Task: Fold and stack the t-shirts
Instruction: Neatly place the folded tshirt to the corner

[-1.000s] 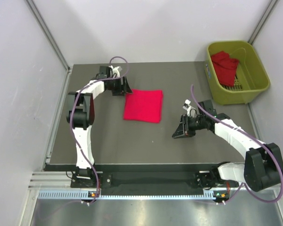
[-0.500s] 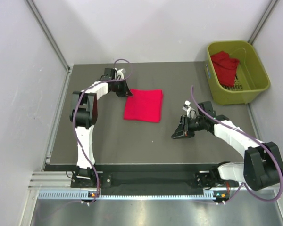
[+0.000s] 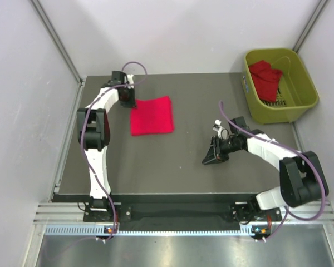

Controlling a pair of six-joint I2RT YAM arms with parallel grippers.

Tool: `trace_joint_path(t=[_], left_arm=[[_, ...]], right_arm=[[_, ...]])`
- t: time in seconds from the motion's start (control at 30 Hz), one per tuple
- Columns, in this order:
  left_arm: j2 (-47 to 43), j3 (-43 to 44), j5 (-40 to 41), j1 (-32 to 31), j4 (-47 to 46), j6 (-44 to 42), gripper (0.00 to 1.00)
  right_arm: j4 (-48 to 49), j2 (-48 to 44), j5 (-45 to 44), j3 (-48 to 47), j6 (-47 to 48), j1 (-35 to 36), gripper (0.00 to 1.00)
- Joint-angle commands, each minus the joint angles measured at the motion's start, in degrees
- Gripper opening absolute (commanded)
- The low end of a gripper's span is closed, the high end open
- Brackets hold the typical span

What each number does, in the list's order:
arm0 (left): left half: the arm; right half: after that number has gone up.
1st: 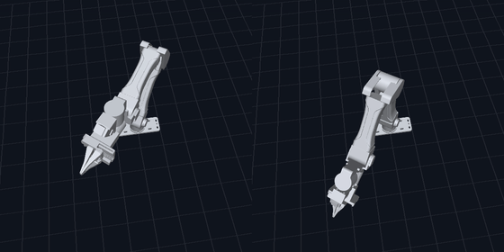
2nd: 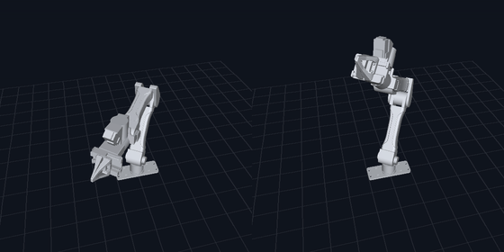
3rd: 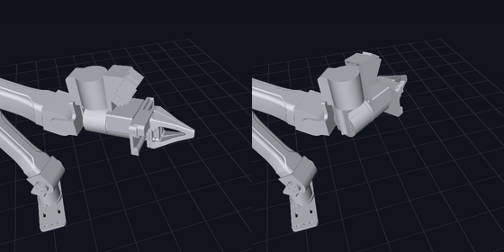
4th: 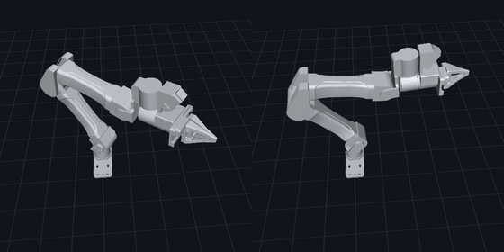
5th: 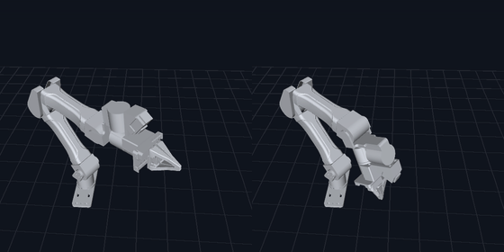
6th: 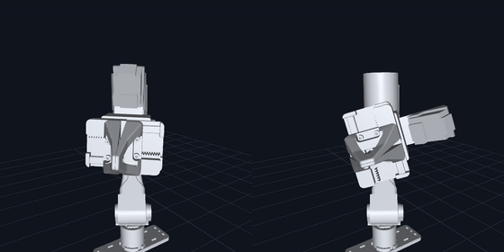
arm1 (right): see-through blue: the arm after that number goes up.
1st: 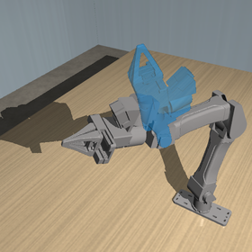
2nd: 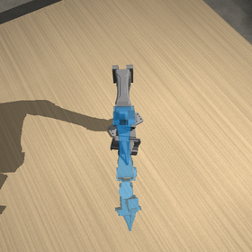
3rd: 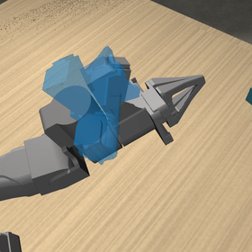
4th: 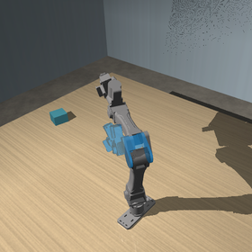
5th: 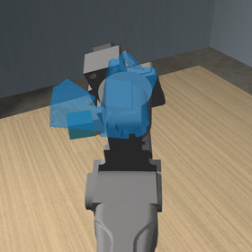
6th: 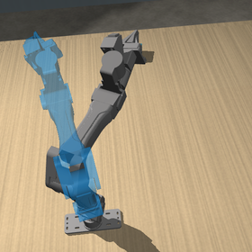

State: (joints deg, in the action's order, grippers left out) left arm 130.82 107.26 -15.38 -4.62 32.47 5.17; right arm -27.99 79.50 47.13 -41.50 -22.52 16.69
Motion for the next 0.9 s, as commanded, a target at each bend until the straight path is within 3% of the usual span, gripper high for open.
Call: trace_joint_path(t=[0.0, 0.4, 0.87], left_arm=[[0.13, 4.44, 10.18, 4.0, 0.23, -9.02, 0.0], [12.08, 23.41, 17.57, 10.33, -7.15, -18.88, 0.0], [16.04, 28.0, 21.35, 14.02, -23.5, -25.56, 0.0]], right_arm=[[-1.1, 2.76, 0.77, -4.03, 1.52, -0.6, 0.22], [-5.49, 12.16, -2.22, -12.81, 0.11, -0.25, 0.21], [-9.36, 20.42, -4.68, -22.4, -2.88, 2.65, 0.2]])
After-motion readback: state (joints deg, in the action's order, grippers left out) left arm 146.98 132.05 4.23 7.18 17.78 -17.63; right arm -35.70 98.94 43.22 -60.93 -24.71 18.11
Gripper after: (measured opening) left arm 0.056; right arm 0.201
